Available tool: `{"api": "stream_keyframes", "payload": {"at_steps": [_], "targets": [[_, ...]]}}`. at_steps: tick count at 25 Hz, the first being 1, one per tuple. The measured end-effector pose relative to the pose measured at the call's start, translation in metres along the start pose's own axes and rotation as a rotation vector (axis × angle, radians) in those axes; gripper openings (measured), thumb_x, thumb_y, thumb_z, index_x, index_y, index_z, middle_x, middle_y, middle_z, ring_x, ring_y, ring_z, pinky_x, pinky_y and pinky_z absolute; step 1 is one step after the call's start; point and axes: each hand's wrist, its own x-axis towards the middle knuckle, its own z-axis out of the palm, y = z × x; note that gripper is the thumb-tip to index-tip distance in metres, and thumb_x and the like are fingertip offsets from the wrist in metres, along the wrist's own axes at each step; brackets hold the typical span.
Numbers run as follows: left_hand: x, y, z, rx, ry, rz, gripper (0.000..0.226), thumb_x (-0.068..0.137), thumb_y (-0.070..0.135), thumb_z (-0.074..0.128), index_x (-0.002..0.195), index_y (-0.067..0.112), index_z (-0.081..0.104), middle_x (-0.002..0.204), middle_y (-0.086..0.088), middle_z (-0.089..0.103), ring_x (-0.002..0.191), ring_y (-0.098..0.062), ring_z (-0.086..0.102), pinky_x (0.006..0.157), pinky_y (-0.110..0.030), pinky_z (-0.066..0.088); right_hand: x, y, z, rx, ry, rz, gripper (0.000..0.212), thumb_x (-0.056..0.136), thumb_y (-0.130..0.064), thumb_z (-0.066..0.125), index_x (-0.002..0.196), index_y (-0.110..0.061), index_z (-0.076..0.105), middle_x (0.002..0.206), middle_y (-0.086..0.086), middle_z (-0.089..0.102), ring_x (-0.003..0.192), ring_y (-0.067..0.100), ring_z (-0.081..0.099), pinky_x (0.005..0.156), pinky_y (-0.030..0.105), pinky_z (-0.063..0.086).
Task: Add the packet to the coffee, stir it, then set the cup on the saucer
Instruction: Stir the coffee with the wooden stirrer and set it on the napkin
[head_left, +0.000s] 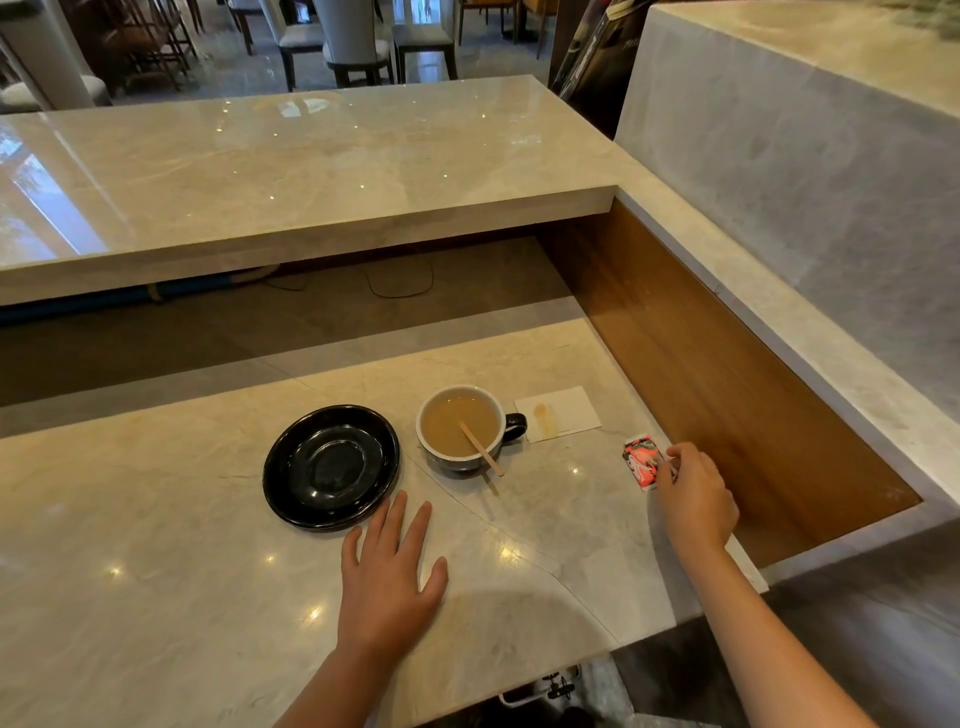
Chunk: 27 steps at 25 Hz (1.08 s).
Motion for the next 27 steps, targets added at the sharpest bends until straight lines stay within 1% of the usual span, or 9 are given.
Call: {"api": "stream_keyframes", "payload": {"at_steps": [2,4,7,9,13,17,20,24,27], "targets": [[0.000,-0.001,0.001,0.002,-0.003,0.002,0.071,0.079,0.062,0.016,0.145,0.035,0.016,0.155,0.003,0.004,0.139,-0.014,-0.004,0.112,-0.045,-0.002,-0.008,0.001,-0.001,-0.074,0.043,-0.113,0.025,0.087,-0.019,0.061,0.111,-0.010,0.060,0.113,0.015,0.061,0.083,0.028,0.059,0.062,0.033,0.045],[0.000,-0.001,0.001,0.002,0.002,0.006,0.070,0.080,0.061,0.017,0.145,0.034,0.018,0.155,0.003,0.005,0.139,-0.014,-0.003,0.112,-0.045,-0.002,-0.016,0.000,0.000,-0.142,0.028,-0.290,0.026,0.086,-0.018,0.061,0.110,-0.011,0.061,0.117,0.015,0.062,0.096,0.032,0.058,0.071,0.040,0.049],[0.000,-0.002,0.002,0.010,0.004,0.012,0.070,0.081,0.061,0.017,0.145,0.034,0.017,0.155,0.003,0.004,0.139,-0.014,-0.004,0.112,-0.045,-0.002,-0.026,0.003,0.004,-0.185,-0.039,-0.480,0.028,0.090,-0.023,0.047,0.110,-0.011,0.063,0.117,0.013,0.066,0.106,0.031,0.059,0.083,0.045,0.048],[0.000,-0.002,0.002,0.009,0.009,0.018,0.070,0.081,0.061,0.017,0.145,0.033,0.017,0.155,0.003,0.004,0.139,-0.013,-0.005,0.112,-0.044,-0.002,-0.028,0.007,0.005,-0.182,-0.081,-0.496,0.036,0.088,-0.027,0.041,0.113,-0.011,0.061,0.119,0.012,0.066,0.110,0.031,0.058,0.087,0.047,0.048],[0.000,-0.003,0.003,-0.007,0.031,0.031,0.068,0.082,0.058,0.023,0.144,0.031,0.023,0.154,0.001,0.010,0.139,-0.015,0.000,0.111,-0.045,0.001,-0.027,0.009,0.005,-0.189,-0.126,-0.494,0.039,0.088,-0.029,0.037,0.116,-0.013,0.059,0.123,0.010,0.063,0.115,0.030,0.056,0.092,0.050,0.043],[0.000,-0.004,0.004,0.009,0.034,0.041,0.067,0.082,0.058,0.023,0.144,0.032,0.021,0.155,0.001,0.009,0.139,-0.014,-0.002,0.111,-0.044,-0.001,-0.028,-0.002,0.000,-0.106,-0.085,-0.472,0.038,0.089,-0.031,0.040,0.118,-0.014,0.057,0.124,0.011,0.062,0.116,0.029,0.053,0.097,0.049,0.038],[0.000,-0.005,0.005,0.008,0.046,0.044,0.066,0.083,0.057,0.025,0.144,0.031,0.023,0.154,0.001,0.011,0.139,-0.014,0.000,0.110,-0.044,0.000,-0.038,-0.031,0.000,0.027,-0.104,-0.584,0.040,0.086,-0.025,0.061,0.124,-0.016,0.052,0.116,0.012,0.062,0.109,0.029,0.054,0.091,0.047,0.043],[0.001,-0.006,0.008,0.015,0.059,0.051,0.065,0.084,0.056,0.028,0.144,0.031,0.025,0.154,0.000,0.013,0.139,-0.015,0.002,0.110,-0.045,0.002,-0.063,-0.079,0.015,0.069,-0.203,-0.888,0.054,0.073,-0.019,0.074,0.122,-0.019,0.051,0.086,0.003,0.067,0.080,0.024,0.062,0.070,0.036,0.049],[0.001,-0.007,0.010,0.020,0.062,0.056,0.064,0.084,0.055,0.031,0.143,0.030,0.026,0.154,-0.001,0.015,0.139,-0.015,0.004,0.111,-0.045,0.003,-0.068,-0.106,0.024,0.159,-0.165,-0.915,0.031,0.075,-0.012,0.069,0.105,-0.015,0.062,0.079,0.004,0.070,0.072,0.024,0.064,0.062,0.033,0.048]]}}
